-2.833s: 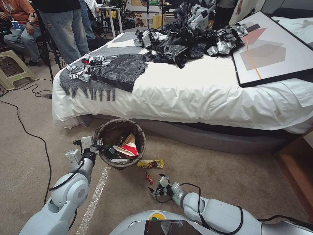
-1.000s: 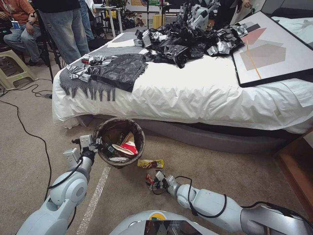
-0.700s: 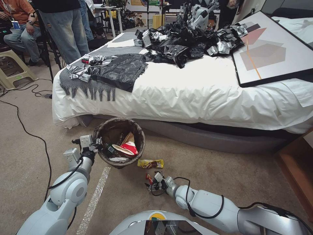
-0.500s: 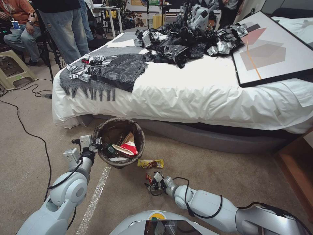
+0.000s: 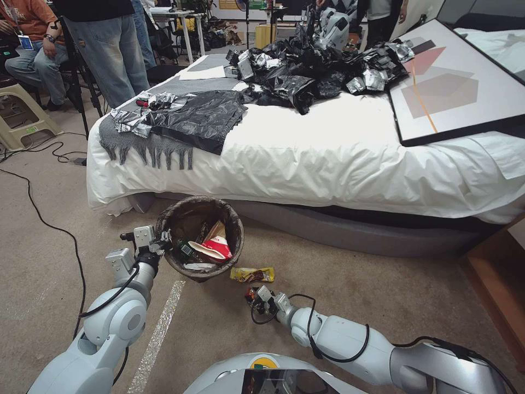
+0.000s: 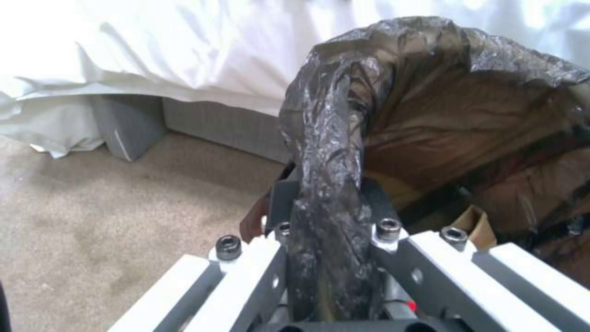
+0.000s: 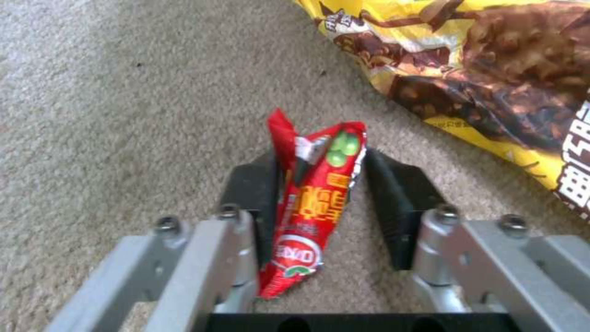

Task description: Pick up the trash bin, then pick up the garbage from the floor and place it into the trash bin.

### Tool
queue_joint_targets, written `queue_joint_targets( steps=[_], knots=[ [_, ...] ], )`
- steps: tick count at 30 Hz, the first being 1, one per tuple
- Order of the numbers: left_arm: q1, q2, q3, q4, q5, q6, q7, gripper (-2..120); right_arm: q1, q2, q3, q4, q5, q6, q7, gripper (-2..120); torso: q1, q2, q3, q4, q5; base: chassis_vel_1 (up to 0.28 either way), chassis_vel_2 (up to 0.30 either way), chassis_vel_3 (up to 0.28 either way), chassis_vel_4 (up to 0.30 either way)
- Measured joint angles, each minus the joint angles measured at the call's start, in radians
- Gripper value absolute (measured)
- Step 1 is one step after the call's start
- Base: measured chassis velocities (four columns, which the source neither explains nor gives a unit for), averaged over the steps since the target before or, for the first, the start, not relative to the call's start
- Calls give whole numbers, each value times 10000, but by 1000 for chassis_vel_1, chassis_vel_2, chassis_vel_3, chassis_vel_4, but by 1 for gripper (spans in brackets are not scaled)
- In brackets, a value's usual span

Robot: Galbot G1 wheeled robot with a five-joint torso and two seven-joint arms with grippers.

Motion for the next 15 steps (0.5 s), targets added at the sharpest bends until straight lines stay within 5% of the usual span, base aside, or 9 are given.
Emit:
queue_joint_targets(
  steps=[11, 15],
  knots=[
    [15, 32, -5, -35, -17, 0, -18, 5, -37, 62, -6, 34, -27, -71, 52, 0, 0, 0, 0, 1, 2, 0, 0, 0, 0],
    [7, 46, -11, -35, -27, 0, -25, 5, -44, 25, -5, 139, -48, -86, 119, 0, 0, 0, 1, 2, 1, 0, 0, 0, 0]
  ],
)
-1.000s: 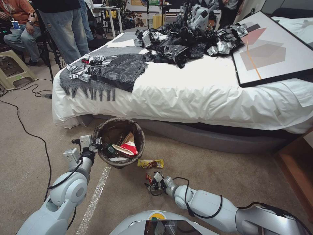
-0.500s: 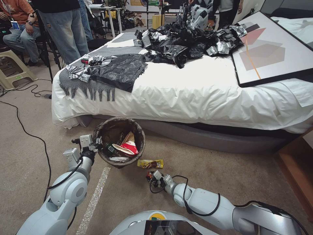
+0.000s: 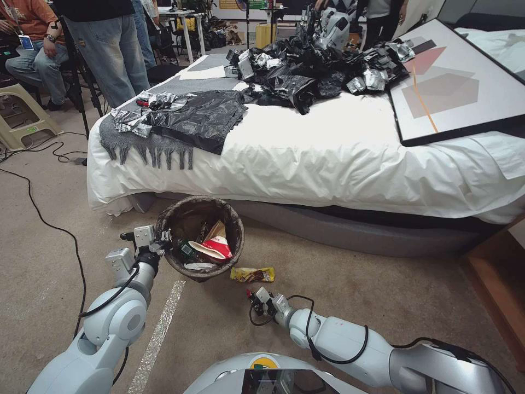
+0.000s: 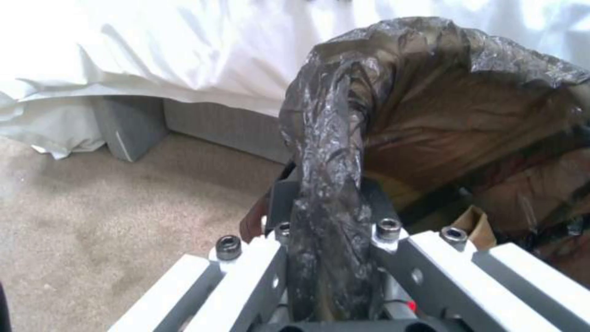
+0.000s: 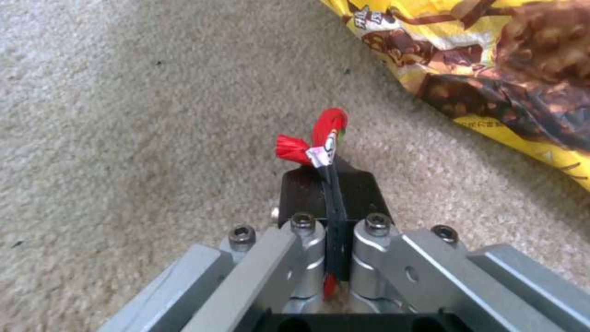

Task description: Pick up the trash bin, then pick up the garbage from the floor and place it into the trash bin.

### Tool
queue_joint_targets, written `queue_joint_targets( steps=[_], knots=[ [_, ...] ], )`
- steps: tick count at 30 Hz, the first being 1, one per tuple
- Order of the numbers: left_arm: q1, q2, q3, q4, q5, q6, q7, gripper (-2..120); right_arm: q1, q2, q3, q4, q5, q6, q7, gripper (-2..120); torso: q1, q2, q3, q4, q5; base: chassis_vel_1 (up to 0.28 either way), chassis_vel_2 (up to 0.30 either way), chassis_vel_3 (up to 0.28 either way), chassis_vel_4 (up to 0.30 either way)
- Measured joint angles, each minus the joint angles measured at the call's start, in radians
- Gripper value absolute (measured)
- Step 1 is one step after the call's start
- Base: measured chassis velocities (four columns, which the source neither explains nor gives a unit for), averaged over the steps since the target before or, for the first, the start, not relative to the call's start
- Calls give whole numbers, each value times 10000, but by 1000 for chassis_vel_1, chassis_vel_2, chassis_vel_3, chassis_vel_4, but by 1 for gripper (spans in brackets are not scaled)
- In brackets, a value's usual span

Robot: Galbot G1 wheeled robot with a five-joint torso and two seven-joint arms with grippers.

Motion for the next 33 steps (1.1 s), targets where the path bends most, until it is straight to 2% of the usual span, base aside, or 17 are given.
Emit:
queue_joint_targets(
  steps=[6, 9, 16, 18, 28, 33],
  knots=[
    [-20, 45, 1, 2, -15, 0, -17, 5, 43, -369, 33, 558, 35, -68, 186, 0, 0, 0, 0, 0, 1, 0, 0, 0, 0],
    [-41, 77, 39, 30, -25, 3, -42, 5, 130, -767, 134, 1355, 244, -212, 428, 0, 0, 0, 0, -3, -1, 0, 0, 0, 0],
    [-58, 93, 60, 39, -33, 6, -58, 5, 191, -971, 197, 1823, 355, -315, 541, 0, 0, 0, 0, -2, 1, 0, 0, 0, 0],
    [-81, 111, 91, 61, -38, 11, -80, 5, 254, -1217, 301, 2382, 501, -468, 698, 0, 0, 0, 0, -1, -1, 0, 0, 0, 0],
    [-92, 120, 119, 83, -38, 17, -92, 5, 289, -1403, 419, 2830, 618, -577, 812, 0, 0, 0, 0, -2, -1, 0, 0, 0, 0],
    [-110, 123, 200, 122, -29, 36, -132, 5, 303, -1787, 751, 3763, 859, -833, 1100, 0, 0, 0, -1, -3, 1, 0, 0, 0, 0]
  ],
)
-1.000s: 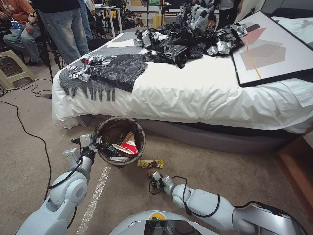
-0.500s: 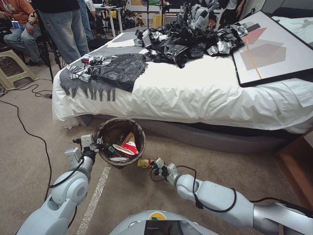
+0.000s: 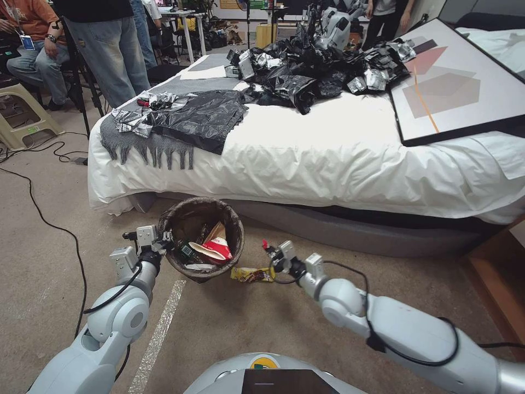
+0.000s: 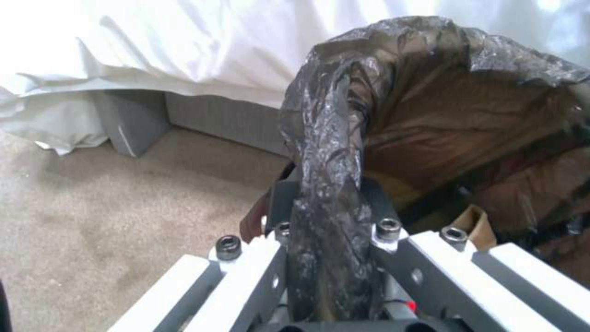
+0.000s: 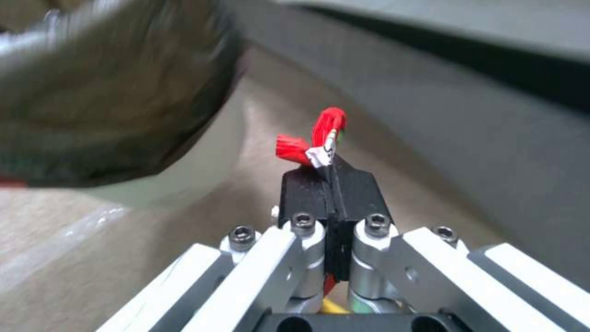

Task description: Pick up the trash bin, then pick up the garbage from the floor and place it into the trash bin.

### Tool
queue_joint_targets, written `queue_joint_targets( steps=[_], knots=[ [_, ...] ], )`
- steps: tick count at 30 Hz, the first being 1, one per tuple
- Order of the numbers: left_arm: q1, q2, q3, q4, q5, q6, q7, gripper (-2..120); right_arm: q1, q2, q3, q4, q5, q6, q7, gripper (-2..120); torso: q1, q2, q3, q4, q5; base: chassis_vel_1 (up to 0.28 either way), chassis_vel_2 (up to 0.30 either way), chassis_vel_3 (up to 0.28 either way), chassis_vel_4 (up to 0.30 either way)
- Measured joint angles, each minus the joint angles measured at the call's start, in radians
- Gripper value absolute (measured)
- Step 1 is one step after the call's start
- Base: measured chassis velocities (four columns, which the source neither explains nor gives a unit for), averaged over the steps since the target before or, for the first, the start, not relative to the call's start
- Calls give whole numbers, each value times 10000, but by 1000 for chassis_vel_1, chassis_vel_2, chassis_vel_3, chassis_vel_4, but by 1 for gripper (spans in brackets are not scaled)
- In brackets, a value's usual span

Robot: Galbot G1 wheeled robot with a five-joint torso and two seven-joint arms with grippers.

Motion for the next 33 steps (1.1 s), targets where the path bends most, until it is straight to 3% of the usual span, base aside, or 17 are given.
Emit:
queue_joint_targets(
  steps=[9, 13, 15, 20, 23, 27, 33],
  knots=[
    [-91, 4, 68, 23, 2, 49, -87, 5, -239, -1218, 1029, 2578, 608, -568, 565, 0, 0, 0, -1, 3, 1, 0, 0, 0, 0],
    [-94, 15, 68, 24, 2, 52, -100, 5, -425, -1512, 1364, 3006, 678, -656, 645, 0, 0, 0, -1, 2, 1, 0, 0, 0, 0],
    [-95, 29, 69, 37, 5, 53, -113, 5, -877, -2168, 2134, 3825, 790, -845, 838, 0, 0, 0, -1, 0, 3, 0, 0, 0, 0],
    [-112, 50, 205, 69, 39, 53, -138, 5, -1314, -2932, 3355, 5108, 965, -1184, 1249, 0, 0, 0, -1, -1, 2, 0, 0, 0, 0],
    [-113, 75, 304, 93, 91, 53, -156, 5, -1117, -3461, 4326, 6640, 1477, -1514, 2050, 0, 0, 0, -1, 3, 0, 0, 0, 0, 0],
    [-111, 55, 463, 93, 186, 69, -157, 5, -996, -3659, 5036, 7912, 2096, -1641, 2453, 0, 0, 0, -1, 0, 0, 0, 0, 0, 0],
    [-112, 84, 652, 93, 273, 88, -155, 5, -404, -3673, 5245, 8990, 2490, -1604, 2288, 0, 0, 0, -1, 1, -1, 0, 0, 0, 0]
  ],
)
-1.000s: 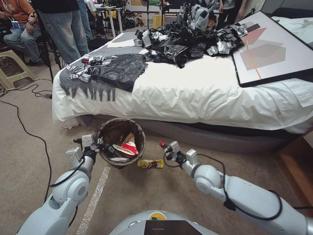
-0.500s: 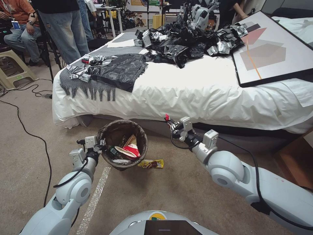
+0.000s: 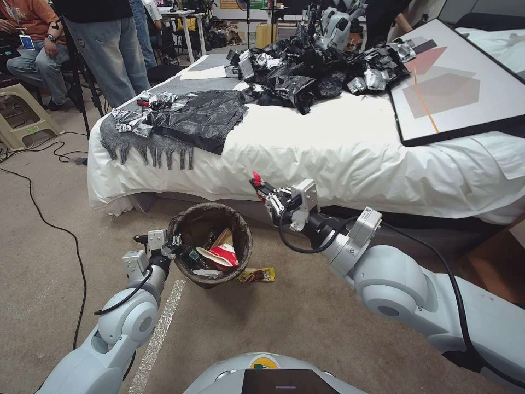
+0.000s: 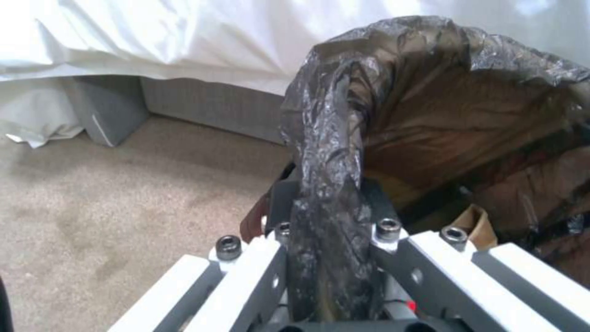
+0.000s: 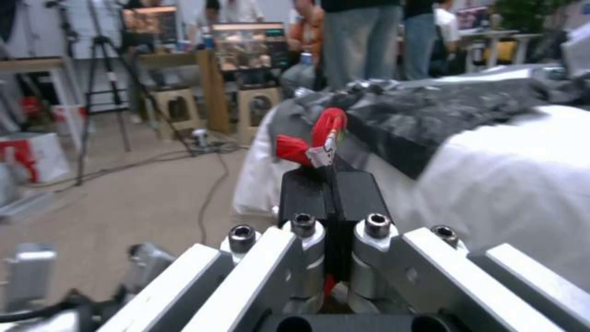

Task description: Pick up the trash bin, then pick up the garbage from the floor and place it into the trash bin.

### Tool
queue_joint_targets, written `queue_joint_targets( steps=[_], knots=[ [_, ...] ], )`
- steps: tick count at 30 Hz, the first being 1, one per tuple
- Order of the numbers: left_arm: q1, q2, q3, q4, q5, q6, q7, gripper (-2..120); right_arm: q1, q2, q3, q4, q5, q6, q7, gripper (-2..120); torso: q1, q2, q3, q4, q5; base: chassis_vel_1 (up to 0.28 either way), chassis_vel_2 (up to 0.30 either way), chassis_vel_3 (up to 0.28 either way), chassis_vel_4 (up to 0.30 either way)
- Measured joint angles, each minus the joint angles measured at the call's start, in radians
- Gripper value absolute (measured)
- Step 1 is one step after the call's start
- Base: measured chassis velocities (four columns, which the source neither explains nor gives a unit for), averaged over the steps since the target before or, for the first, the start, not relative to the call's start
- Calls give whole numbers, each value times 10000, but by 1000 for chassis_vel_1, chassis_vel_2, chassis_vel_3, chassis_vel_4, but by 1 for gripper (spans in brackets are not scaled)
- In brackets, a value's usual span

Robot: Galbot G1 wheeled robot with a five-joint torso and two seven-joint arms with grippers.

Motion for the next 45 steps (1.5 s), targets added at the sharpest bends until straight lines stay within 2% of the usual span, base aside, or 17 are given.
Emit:
queue_joint_targets(
  steps=[7, 11, 13, 14, 17, 24, 31, 33, 36, 37, 41, 43, 45],
  knots=[
    [-49, -23, 96, -4, 32, 32, 2, 5, 782, 114, -528, 266, 226, 329, -831, 0, 0, 0, 0, 0, 0, 0, 0, 0, 0],
    [-91, -61, 181, -9, 69, 55, 2, 5, 1739, 383, -1457, 154, 390, 430, -1236, 0, 0, 0, 1, 1, -2, 0, 0, 0, 0],
    [-108, -92, 187, -26, 74, 70, 0, 5, 2312, 603, -2304, 20, 411, 492, -1383, 0, 0, 0, 1, 0, -2, 0, 0, 0, 0],
    [-108, -92, 187, -26, 74, 70, 0, 5, 2312, 603, -2304, 20, 411, 492, -1383, 0, 0, 0, 1, 0, -2, 0, 0, 0, 0],
    [-86, -110, 141, -59, 75, 74, 0, 5, 2869, 1005, -3460, -306, 361, 497, -1427, 0, 0, 0, 1, -1, -1, 0, 0, 0, 0],
    [-93, -173, 54, -94, 71, 74, 5, 5, 3430, 1378, -4823, -721, 147, 395, -1415, 0, 0, 0, 1, -1, -2, 0, 0, 0, 0],
    [-109, -178, 27, -121, 49, 74, 1, 5, 3805, 1758, -5429, -1064, 37, 299, -1267, 0, 0, 0, 1, 1, -1, 0, 0, 0, 0],
    [-108, -176, 25, -134, 45, 75, 1, 5, 3835, 1774, -5452, -1083, 35, 291, -1248, 3, 0, 0, 1, 1, -1, 0, 0, 0, 0],
    [-103, -157, 19, -159, 27, 75, -1, 5, 3863, 1783, -5457, -1105, 35, 270, -1166, 18, 0, 0, 1, -1, -1, 0, 0, 0, 0],
    [-103, -157, 19, -159, 27, 75, -1, 5, 3863, 1783, -5457, -1105, 35, 270, -1166, 18, 0, 0, 1, -1, -1, 0, 0, 0, 0],
    [-118, -100, 24, -161, 3, 75, -5, 5, 3664, 1820, -5202, -1098, 56, 271, -1097, 37, 0, 0, 0, 0, -1, 0, 0, 0, 0],
    [-124, -91, 29, -161, 1, 74, -5, 5, 3628, 1820, -5156, -1093, 59, 269, -1096, 39, 0, 0, 1, 0, -1, 0, 0, 0, 0],
    [-128, -82, 50, -161, -5, 74, -6, 5, 3523, 1807, -5039, -1077, 60, 257, -1080, 50, 0, 0, 1, -1, 0, 0, 0, 0, 0]
  ],
)
